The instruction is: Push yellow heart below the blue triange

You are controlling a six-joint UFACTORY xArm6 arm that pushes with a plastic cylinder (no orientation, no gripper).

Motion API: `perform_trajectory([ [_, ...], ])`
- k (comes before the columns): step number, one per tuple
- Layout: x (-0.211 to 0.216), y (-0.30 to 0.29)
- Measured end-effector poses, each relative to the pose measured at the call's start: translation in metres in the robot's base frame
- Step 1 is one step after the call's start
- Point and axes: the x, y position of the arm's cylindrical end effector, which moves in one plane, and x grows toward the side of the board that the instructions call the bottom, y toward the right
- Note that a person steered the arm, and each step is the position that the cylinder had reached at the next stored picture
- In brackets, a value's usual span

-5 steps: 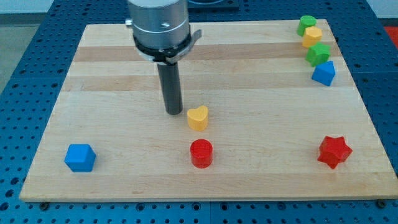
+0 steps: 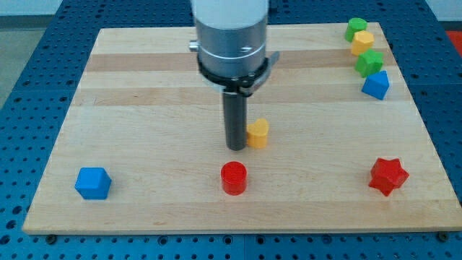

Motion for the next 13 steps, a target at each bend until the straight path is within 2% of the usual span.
perform_trajectory([
  [2,-0.027,0.042],
  [7,-0.024,0.179],
  [10,0.013,0.191],
  [13,0.0,0.207],
])
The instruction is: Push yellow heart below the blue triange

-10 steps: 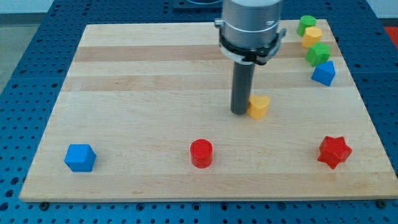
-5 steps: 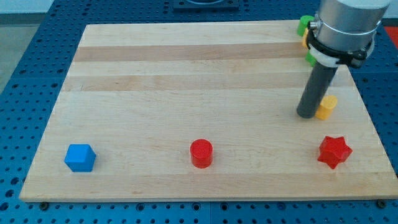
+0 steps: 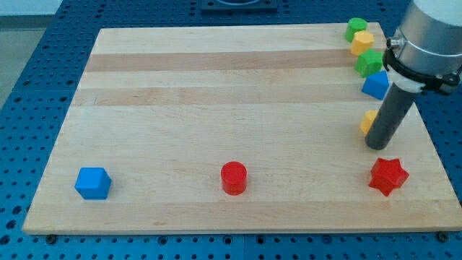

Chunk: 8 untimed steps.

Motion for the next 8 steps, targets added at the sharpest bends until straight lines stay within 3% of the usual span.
perform_trajectory([
  [2,-0.027,0.0],
  [5,-0.03,-0.003],
  [8,-0.046,-0.045],
])
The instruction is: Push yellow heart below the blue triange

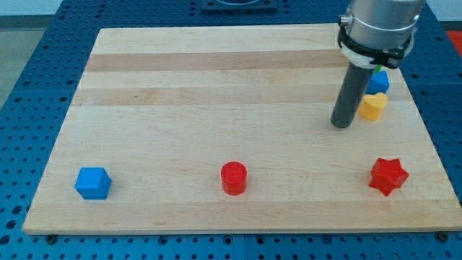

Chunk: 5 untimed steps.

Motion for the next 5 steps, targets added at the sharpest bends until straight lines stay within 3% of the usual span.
perform_trajectory([
  [5,-0.015,0.035],
])
